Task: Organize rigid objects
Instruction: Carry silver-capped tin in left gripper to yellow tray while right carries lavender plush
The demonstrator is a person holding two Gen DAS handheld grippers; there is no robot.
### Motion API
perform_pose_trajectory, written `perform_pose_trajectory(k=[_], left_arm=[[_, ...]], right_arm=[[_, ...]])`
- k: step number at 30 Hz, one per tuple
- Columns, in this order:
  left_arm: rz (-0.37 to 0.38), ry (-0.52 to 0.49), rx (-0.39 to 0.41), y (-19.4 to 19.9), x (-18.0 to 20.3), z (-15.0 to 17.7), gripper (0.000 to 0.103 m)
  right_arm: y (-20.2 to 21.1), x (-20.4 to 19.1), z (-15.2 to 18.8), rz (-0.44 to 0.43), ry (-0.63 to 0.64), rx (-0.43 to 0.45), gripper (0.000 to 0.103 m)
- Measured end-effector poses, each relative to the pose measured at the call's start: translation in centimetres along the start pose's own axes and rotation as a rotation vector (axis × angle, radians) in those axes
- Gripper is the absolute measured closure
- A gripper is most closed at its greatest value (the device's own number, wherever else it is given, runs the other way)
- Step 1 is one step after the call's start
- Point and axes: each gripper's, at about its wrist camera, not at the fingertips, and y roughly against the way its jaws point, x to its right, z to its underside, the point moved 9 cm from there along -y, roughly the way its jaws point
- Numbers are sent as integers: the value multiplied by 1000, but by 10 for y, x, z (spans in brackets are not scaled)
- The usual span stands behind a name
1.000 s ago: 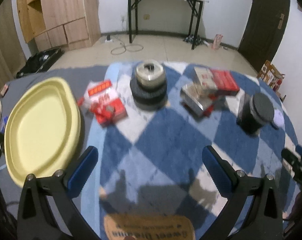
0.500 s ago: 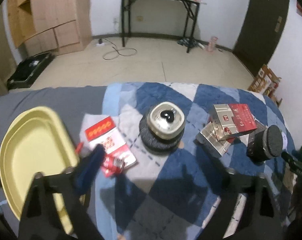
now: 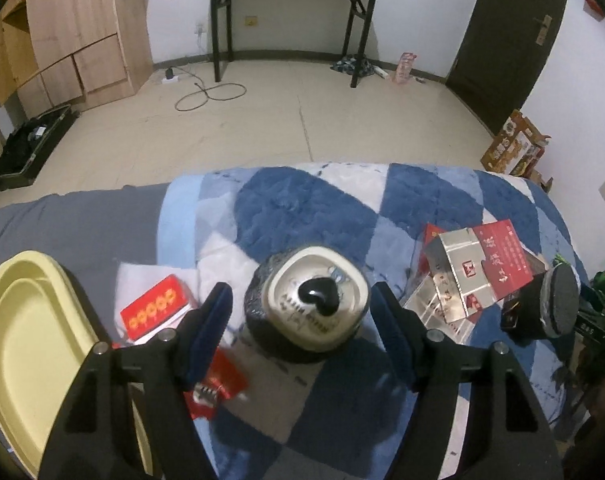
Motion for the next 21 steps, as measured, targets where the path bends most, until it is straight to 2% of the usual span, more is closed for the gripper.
perform_pose_trajectory(k=[1, 2, 4, 5, 11, 14, 16, 18, 21], left_arm=[[2, 0, 0, -1, 0, 0, 36], [9, -4, -7, -3, 1, 1, 48], [16, -18, 9, -4, 3, -1, 49], [12, -27, 18, -3, 4, -1, 49], [45, -21, 65, 15, 5, 0, 50], [76, 12, 104, 41, -2, 0, 50], [90, 74, 151, 72, -22, 4, 50], [66, 117, 177, 95, -47, 9, 50], [-69, 165, 205, 135, -107, 28, 49]], right_arm=[[-2, -1, -1, 1, 3, 4, 15], [-2, -1, -1, 3, 6, 7, 23], [-3, -2, -2, -8, 12, 16, 37], [-1, -4, -2, -15, 18, 22, 48], [16, 0, 0, -41, 2, 68, 51], [31, 4, 5, -48, -7, 95, 51], [53, 4, 8, -42, 23, 130, 51], [76, -8, 3, -37, 87, 182, 51], [112, -54, -14, -103, 158, 233, 51]])
